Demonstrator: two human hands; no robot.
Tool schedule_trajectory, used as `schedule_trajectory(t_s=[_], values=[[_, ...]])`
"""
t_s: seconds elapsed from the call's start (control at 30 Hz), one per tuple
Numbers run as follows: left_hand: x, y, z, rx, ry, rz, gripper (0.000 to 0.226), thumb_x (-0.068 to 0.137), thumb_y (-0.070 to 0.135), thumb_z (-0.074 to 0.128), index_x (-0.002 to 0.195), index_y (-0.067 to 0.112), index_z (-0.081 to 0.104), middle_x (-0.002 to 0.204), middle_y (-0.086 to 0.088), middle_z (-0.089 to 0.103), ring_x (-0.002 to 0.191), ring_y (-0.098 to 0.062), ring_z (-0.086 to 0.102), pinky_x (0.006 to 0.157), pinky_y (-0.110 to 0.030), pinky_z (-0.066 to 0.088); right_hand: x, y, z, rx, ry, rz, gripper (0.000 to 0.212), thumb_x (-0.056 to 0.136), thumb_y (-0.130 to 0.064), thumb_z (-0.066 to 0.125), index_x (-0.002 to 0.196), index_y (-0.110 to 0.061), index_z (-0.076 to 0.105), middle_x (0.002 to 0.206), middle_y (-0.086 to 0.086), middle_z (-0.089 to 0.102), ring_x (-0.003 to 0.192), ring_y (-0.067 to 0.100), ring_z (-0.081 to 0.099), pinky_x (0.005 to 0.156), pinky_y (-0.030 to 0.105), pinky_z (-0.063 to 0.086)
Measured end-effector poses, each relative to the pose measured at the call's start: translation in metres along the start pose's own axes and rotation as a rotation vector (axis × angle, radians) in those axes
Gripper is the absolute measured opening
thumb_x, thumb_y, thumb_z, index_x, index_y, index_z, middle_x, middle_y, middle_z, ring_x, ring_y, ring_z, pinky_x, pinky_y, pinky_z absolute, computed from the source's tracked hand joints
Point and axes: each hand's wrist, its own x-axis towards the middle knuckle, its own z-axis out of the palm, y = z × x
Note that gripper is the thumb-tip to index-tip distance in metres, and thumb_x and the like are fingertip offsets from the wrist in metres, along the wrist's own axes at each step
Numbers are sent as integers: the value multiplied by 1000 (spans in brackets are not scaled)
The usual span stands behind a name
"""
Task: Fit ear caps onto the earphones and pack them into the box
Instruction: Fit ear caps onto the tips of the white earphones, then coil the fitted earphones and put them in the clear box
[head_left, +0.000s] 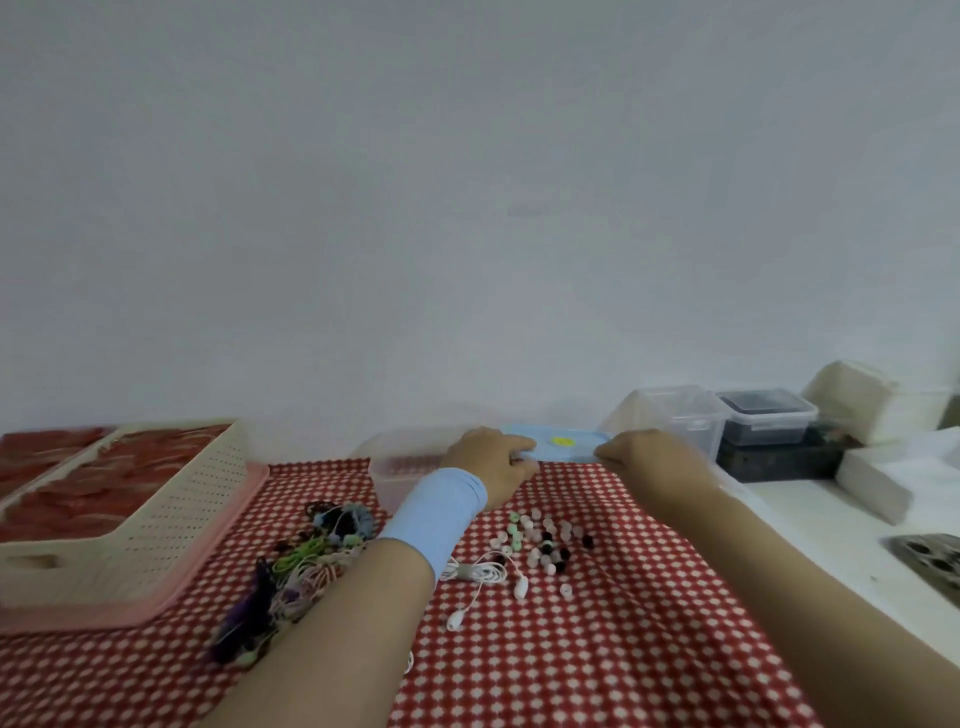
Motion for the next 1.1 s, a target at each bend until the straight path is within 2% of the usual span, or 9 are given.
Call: schedule_trajectory(t_s=[0.13,0.27,0.37,0.43,0.5,0.57,0.67,0.83,1.1], values=[[-5,12,18,223,-233,0,60,97,59,40,152,42,24,165,-4,6,152,-26,-2,122,-49,7,-11,6,20,-93,-125,-14,25,103,-29,50,123,-33,66,132,-1,63,119,18,60,99,34,47],[-16,4,16,152,-46,68,55,97,50,47,149,37,35,163,1,17,151,-22,7,121,-44,8,-11,-1,20,50,-186,19,41,103,-27,55,144,-32,55,151,2,51,135,20,50,111,35,41],[-30,-2,4,104,176,145,37,96,40,53,132,34,56,143,4,49,136,-20,35,114,-40,28,-8,-20,12,142,-67,-26,35,103,-29,54,137,-30,62,145,-1,59,129,19,56,107,36,47],[-42,-6,-4,-54,180,120,25,97,31,52,120,32,63,123,5,61,117,-17,52,102,-36,43,-7,-39,3,156,-51,-88,28,102,-24,56,126,-26,70,134,-1,67,118,19,63,103,36,50],[-54,-14,-6,-150,73,37,22,98,25,50,113,31,65,117,4,65,105,-16,60,94,-33,49,-8,-62,-5,176,-74,-163,23,99,-20,57,112,-23,76,118,-2,74,103,18,68,95,38,55],[-61,-23,-6,-45,-66,-7,25,97,20,49,110,29,68,118,3,66,104,-19,62,95,-34,50,-10,-81,-9,229,-113,-235,20,95,-21,61,103,-23,80,106,-3,77,96,17,69,90,39,56],[-73,-36,-1,153,-296,-53,16,94,26,53,90,17,66,91,-4,63,81,-26,56,80,-38,50,-16,-107,-3,219,-226,-282,19,91,-29,65,104,-26,80,103,-6,76,96,17,68,88,37,56],[-88,-45,2,199,-320,-43,34,92,32,60,123,20,68,111,-4,71,90,-24,66,79,-35,54,-20,-132,13,175,-303,-228,37,95,-52,60,105,-20,75,96,-1,72,90,19,65,73,34,50],[-90,-63,-29,-100,-91,-20,19,92,31,63,107,25,74,109,6,70,92,-12,62,81,-27,46,-12,-131,6,494,-284,-169,36,92,-52,66,86,-18,75,79,2,72,65,11,57,61,27,45]])
